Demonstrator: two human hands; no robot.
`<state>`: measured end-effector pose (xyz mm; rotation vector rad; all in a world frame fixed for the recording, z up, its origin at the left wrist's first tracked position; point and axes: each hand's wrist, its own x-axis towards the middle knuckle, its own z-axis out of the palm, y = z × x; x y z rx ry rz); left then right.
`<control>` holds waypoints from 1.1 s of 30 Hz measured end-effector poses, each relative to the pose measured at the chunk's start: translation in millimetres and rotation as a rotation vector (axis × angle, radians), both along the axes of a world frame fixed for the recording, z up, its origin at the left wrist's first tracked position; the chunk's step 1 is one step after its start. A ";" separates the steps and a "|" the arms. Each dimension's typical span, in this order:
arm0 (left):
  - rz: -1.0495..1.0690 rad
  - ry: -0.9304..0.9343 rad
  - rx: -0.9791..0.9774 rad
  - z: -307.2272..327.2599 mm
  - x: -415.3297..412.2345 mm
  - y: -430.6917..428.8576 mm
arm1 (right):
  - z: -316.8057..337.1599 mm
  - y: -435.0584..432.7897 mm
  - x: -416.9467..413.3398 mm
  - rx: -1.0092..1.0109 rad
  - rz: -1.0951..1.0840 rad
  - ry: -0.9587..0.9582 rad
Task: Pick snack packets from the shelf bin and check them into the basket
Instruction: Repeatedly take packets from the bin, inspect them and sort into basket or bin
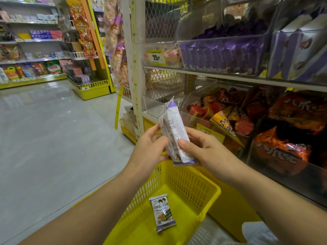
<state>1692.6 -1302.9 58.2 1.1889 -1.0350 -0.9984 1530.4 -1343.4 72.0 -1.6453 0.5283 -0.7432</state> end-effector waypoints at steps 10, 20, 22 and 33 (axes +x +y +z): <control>0.026 0.029 0.030 4.0 14.3 -3.9 | 4.9 4.4 -3.3 -0.025 0.050 0.009; -0.173 0.125 0.030 7.3 -13.8 -5.1 | 6.3 10.4 6.0 -0.075 -0.017 0.042; -0.120 0.204 -0.002 15.3 -14.1 -5.6 | 12.0 10.2 1.6 -0.181 -0.054 0.105; -0.139 0.255 -0.128 99.2 -65.4 -5.4 | 83.5 20.5 -72.7 -0.432 -0.281 0.075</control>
